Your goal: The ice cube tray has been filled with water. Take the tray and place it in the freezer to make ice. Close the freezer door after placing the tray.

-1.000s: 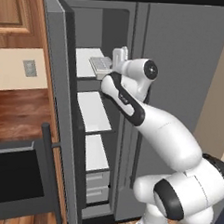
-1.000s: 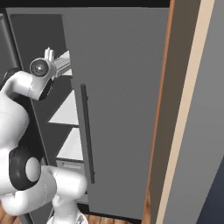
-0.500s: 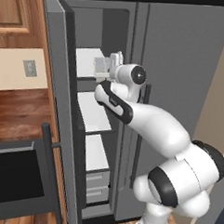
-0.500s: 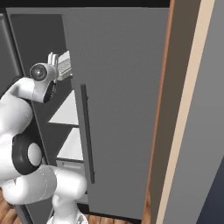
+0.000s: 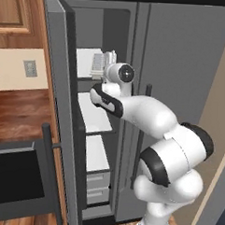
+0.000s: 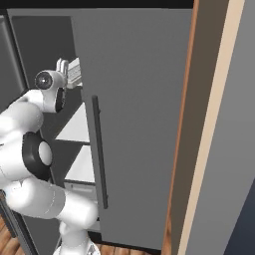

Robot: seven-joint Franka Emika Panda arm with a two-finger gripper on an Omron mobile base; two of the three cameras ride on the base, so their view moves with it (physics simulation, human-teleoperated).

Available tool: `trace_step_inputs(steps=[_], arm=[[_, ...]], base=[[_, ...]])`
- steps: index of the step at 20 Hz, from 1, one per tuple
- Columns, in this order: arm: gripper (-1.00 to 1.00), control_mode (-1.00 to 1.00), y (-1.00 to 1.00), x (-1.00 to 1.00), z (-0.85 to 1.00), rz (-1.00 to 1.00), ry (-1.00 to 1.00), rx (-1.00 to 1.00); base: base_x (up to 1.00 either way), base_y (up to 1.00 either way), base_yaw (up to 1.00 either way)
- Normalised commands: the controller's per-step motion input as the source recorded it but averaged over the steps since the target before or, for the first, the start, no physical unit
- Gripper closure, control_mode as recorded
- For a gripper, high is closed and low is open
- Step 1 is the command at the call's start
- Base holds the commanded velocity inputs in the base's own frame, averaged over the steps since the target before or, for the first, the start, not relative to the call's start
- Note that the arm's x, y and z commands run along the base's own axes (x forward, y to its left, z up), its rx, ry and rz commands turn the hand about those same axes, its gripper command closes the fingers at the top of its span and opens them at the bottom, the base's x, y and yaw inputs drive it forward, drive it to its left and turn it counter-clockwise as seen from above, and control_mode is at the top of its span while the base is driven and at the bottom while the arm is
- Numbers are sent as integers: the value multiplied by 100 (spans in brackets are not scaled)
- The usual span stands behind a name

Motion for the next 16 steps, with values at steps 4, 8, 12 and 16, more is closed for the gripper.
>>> trace_step_inputs(steps=[4,8,12,16], arm=[[100,-100,0,51,0,-4,0,0],[100,-100,0,49,0,-4,0,0],[100,-100,0,40,-3,-5,0,0],[-100,-100,0,9,-15,-5,0,0]], base=[[0,0,0],[0,0,0],[0,0,0],[0,0,0]])
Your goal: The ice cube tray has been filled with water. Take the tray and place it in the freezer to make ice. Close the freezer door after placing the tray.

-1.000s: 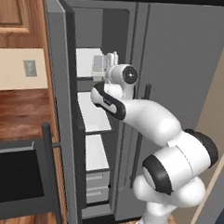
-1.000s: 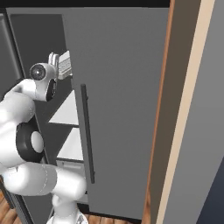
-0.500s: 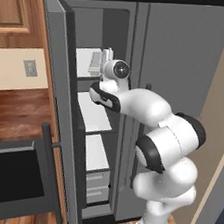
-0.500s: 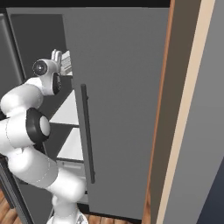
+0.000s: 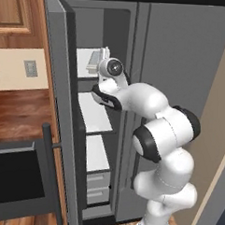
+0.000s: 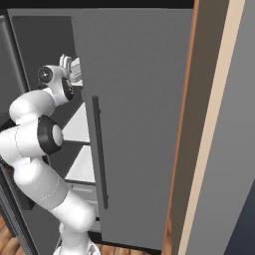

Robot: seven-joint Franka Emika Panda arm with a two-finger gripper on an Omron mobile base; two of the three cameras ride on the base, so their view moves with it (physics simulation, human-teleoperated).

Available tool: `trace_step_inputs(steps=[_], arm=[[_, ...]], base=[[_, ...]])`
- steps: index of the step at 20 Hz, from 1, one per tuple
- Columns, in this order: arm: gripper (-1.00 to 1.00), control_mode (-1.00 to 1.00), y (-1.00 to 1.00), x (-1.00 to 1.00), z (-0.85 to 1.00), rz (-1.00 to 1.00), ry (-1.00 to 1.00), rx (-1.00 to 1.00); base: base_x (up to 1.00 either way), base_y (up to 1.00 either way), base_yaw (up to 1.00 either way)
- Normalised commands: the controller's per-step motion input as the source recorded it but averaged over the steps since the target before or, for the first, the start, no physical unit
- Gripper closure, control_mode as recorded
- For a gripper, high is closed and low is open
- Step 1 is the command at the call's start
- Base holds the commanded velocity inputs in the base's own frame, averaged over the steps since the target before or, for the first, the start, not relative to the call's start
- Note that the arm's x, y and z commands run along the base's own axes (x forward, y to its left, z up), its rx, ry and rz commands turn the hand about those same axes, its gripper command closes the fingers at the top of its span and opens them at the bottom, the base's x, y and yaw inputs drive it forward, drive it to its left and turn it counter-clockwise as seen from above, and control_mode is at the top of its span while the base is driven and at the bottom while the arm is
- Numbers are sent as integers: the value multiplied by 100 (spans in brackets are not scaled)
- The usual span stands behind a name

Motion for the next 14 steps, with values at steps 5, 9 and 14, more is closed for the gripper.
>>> trace_step_inputs(steps=[5,9,14], arm=[[-100,-100,-23,-53,-4,-2,-4,0],[-100,-100,-67,-100,0,-2,-11,0],[-100,-100,-49,-90,17,0,-9,2]], base=[[0,0,0],[0,0,0],[0,0,0]])
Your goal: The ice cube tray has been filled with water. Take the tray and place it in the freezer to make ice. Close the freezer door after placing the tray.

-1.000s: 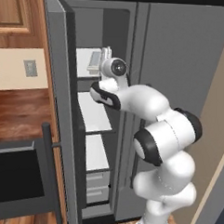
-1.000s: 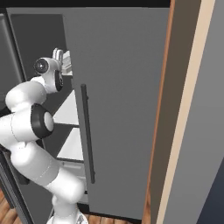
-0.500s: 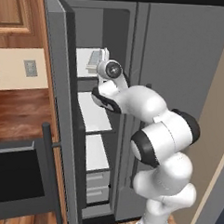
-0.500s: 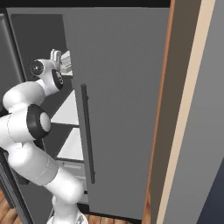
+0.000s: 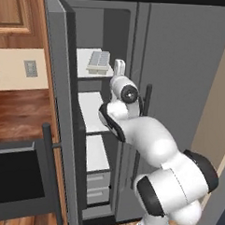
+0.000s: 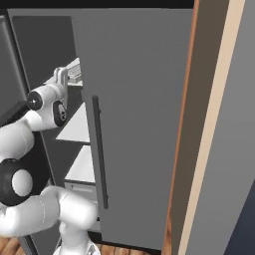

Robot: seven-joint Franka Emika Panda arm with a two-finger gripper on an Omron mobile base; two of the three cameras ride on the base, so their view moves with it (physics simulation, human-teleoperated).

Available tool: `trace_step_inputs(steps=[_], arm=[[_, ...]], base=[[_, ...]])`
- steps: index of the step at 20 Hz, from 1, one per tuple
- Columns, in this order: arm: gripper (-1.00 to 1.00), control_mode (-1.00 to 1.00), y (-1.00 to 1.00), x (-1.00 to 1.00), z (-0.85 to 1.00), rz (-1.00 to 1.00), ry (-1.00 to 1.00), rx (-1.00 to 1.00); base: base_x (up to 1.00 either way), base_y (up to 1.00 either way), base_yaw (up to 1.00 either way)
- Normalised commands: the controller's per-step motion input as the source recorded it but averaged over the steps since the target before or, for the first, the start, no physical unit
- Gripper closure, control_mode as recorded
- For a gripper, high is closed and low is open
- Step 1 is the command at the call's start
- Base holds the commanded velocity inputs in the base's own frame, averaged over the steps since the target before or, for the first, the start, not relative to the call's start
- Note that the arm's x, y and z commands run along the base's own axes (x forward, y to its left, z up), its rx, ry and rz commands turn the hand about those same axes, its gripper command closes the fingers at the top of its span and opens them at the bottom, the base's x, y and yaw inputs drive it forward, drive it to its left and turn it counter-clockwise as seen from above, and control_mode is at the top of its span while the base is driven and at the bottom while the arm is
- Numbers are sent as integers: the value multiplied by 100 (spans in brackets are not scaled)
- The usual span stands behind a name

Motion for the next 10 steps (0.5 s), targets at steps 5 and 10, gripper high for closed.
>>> trace_step_inputs(steps=[5,10], arm=[[-100,-100,-45,-100,43,1,-8,11],[-100,-100,-10,-100,69,8,1,19]], base=[[0,0,0],[0,0,0]])
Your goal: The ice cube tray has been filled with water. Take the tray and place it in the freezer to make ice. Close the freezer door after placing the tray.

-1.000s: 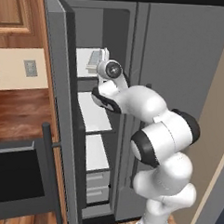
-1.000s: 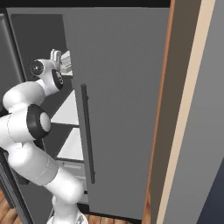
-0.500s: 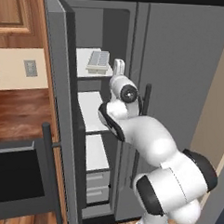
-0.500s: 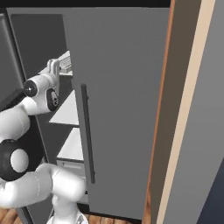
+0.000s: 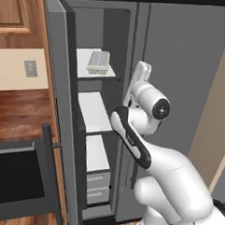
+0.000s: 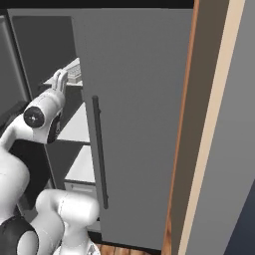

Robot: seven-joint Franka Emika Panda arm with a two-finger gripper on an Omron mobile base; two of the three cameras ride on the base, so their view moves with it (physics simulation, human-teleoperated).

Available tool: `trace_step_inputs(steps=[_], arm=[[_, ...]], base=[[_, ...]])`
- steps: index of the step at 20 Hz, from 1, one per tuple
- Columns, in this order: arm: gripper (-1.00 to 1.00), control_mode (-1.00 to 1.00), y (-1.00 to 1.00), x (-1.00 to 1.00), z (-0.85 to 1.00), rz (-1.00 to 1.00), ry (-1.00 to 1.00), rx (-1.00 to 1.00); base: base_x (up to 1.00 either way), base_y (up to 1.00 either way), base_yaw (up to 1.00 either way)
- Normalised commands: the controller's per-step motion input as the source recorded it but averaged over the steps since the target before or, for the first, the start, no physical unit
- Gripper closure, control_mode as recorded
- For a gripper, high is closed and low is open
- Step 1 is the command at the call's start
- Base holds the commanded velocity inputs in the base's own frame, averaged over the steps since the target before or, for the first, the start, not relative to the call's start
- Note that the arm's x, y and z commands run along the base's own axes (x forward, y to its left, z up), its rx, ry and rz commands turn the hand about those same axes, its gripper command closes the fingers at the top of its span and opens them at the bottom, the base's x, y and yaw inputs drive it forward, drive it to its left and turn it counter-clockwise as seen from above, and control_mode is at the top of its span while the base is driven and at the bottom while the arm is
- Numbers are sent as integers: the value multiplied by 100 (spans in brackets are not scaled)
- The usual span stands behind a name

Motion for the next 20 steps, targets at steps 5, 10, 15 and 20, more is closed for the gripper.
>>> trace_step_inputs(steps=[5,10,15,20], arm=[[-100,-100,0,-100,87,13,3,11],[-100,-100,-1,-100,95,7,0,-2],[-100,-100,-22,-53,35,0,0,-39],[-100,-100,-47,-4,0,5,0,-61]], base=[[0,0,0],[0,0,0],[0,0,0],[0,0,0]])
